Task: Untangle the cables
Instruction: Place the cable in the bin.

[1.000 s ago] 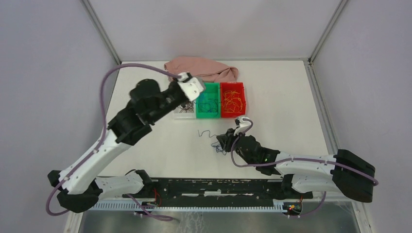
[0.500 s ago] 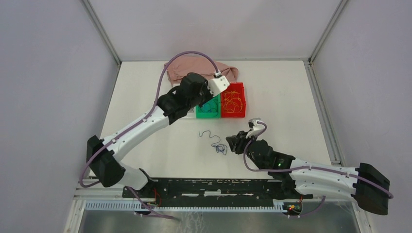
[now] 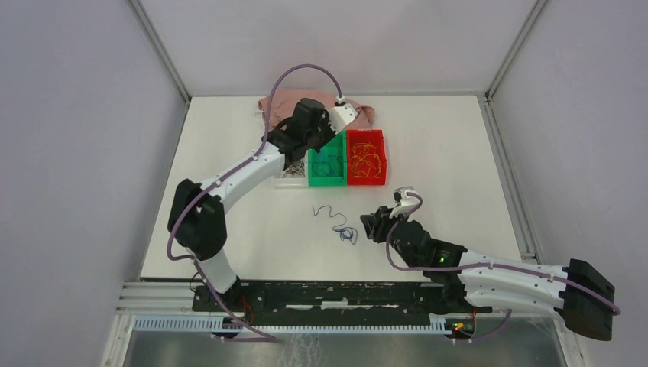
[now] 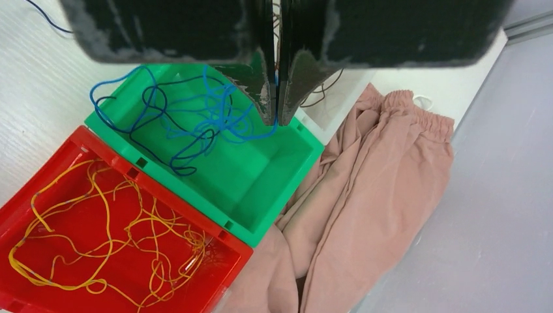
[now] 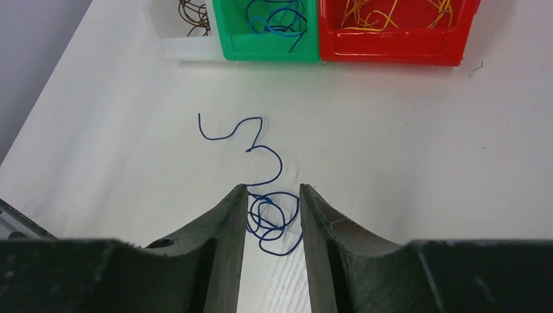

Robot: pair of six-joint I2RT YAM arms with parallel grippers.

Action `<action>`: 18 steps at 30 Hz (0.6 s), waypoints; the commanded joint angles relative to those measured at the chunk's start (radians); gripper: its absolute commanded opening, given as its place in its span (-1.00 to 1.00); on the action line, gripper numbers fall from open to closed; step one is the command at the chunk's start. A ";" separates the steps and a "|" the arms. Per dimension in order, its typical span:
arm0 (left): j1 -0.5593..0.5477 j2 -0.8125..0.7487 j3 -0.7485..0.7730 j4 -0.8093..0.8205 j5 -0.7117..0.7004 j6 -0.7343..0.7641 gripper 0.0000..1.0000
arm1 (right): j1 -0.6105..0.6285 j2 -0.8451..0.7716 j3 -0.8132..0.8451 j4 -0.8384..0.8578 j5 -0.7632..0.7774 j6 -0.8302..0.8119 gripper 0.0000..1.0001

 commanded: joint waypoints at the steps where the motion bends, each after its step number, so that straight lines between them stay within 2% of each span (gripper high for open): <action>1: 0.019 0.051 0.069 0.078 0.070 -0.009 -0.94 | 0.003 -0.010 0.052 -0.018 0.048 -0.018 -0.17; 8: 0.039 0.099 -0.013 0.126 0.092 -0.004 -0.94 | 0.002 -0.015 0.074 -0.058 0.079 -0.021 -0.16; 18: 0.049 0.199 -0.030 0.114 0.052 0.011 -0.94 | -0.001 0.000 0.099 -0.091 0.073 -0.022 -0.16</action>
